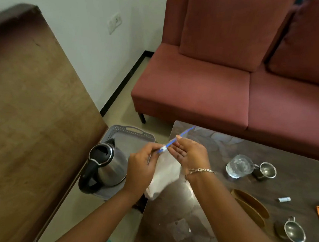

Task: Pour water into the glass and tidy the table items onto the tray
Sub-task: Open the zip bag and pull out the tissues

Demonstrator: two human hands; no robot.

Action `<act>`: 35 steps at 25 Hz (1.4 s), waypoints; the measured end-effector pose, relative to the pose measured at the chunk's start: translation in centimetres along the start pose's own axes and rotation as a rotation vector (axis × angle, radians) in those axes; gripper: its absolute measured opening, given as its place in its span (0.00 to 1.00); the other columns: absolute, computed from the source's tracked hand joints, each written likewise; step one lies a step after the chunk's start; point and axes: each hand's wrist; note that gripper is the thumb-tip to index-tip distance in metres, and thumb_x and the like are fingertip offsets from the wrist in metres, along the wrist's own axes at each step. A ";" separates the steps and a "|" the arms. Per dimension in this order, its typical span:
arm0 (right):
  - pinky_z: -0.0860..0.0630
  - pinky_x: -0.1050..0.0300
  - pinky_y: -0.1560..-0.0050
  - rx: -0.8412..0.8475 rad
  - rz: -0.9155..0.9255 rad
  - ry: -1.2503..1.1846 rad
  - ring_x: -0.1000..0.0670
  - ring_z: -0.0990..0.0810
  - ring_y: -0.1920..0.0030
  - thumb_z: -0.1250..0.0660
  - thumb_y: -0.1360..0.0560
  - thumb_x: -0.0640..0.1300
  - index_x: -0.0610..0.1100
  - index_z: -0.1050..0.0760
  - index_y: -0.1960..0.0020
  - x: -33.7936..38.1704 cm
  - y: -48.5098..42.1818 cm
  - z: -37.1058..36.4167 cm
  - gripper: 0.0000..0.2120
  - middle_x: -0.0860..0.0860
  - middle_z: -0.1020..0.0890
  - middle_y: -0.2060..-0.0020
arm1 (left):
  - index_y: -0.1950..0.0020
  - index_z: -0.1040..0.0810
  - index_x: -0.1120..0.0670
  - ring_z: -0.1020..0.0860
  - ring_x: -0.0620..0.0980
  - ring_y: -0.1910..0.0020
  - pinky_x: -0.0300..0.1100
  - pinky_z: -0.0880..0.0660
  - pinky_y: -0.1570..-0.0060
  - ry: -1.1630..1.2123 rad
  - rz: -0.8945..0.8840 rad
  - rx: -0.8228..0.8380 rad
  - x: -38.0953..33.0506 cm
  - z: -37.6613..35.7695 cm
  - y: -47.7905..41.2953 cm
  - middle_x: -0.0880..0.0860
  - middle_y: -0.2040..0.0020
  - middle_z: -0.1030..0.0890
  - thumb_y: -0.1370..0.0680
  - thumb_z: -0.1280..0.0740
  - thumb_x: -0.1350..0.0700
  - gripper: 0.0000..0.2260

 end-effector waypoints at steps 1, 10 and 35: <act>0.19 0.57 0.58 -0.010 0.035 -0.048 0.46 0.19 0.62 0.34 0.27 0.34 0.36 0.25 0.58 1.0 0.6 0.5 0.02 0.42 0.20 0.63 | 0.54 0.20 0.55 0.20 0.50 0.62 0.53 0.21 0.60 0.052 0.026 -0.023 -1.2 -0.2 -0.8 0.51 0.61 0.18 0.24 0.34 0.64 0.05; 0.28 0.65 0.40 0.075 1.063 0.704 0.57 0.25 0.40 0.33 0.28 0.35 0.41 0.20 0.49 9.4 5.5 4.3 0.09 0.52 0.18 0.50 | 0.53 0.21 0.45 0.19 0.39 0.58 0.30 0.25 0.57 0.299 -0.205 0.072 -10.7 -2.9 -4.8 0.41 0.61 0.17 0.23 0.36 0.60 0.10; 0.26 0.51 0.51 -0.173 1.265 1.009 0.42 0.19 0.51 0.33 0.27 0.36 0.35 0.24 0.58 14.7 5.5 10.0 0.04 0.46 0.17 0.57 | 0.60 0.19 0.48 0.20 0.48 0.64 0.42 0.23 0.59 0.533 -0.220 -0.091 -15.0 -4.4 -8.6 0.49 0.66 0.18 0.24 0.35 0.57 0.09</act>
Point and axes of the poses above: each hand's wrist, its own y-axis away from the middle knuckle, its own z-axis out of the back of the hand, x = y × z
